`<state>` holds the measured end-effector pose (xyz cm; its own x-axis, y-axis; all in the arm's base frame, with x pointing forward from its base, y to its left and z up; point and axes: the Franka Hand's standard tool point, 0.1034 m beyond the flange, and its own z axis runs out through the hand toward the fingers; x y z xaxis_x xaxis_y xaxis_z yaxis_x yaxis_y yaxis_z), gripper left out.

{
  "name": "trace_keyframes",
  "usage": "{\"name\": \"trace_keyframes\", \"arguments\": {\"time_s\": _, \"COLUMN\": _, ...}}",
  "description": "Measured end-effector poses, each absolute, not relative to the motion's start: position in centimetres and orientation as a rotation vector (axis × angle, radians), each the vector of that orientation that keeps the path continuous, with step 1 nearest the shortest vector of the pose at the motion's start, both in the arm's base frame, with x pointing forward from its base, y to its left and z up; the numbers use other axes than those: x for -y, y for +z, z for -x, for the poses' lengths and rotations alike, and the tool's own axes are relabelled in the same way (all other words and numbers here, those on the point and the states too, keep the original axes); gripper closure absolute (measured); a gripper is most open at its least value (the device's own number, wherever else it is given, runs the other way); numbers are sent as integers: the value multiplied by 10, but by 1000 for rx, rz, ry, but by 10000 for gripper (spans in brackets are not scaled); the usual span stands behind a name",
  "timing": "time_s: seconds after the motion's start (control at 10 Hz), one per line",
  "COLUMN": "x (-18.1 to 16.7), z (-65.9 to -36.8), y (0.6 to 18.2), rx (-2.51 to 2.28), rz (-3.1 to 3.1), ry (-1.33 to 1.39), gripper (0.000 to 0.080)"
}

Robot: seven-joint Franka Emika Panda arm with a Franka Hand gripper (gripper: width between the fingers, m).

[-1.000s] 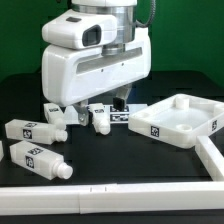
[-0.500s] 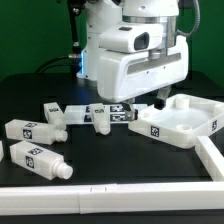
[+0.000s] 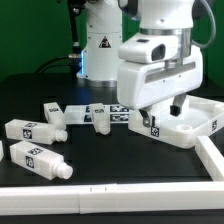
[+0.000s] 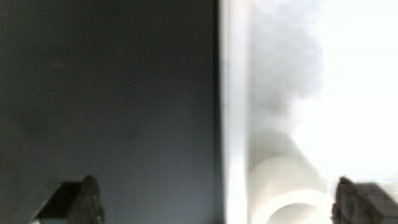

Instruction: Assemble desk

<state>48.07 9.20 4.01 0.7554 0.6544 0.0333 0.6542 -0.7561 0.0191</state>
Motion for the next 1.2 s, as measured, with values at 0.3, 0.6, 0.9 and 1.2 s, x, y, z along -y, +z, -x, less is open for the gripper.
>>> {"name": "trace_keyframes", "arguments": {"time_s": 0.3, "x": -91, "z": -471, "y": 9, "rx": -1097, "rz": -2939, "ry": 64, "gripper": 151}}
{"name": "trace_keyframes", "arguments": {"time_s": 0.6, "x": -89, "z": -468, "y": 5, "rx": -1095, "rz": -2939, "ry": 70, "gripper": 151}}
{"name": "trace_keyframes", "arguments": {"time_s": 0.9, "x": -89, "z": -468, "y": 5, "rx": -1094, "rz": -2939, "ry": 70, "gripper": 550}}
{"name": "trace_keyframes", "arguments": {"time_s": 1.2, "x": -89, "z": -469, "y": 6, "rx": -1093, "rz": -2940, "ry": 72, "gripper": 746}}
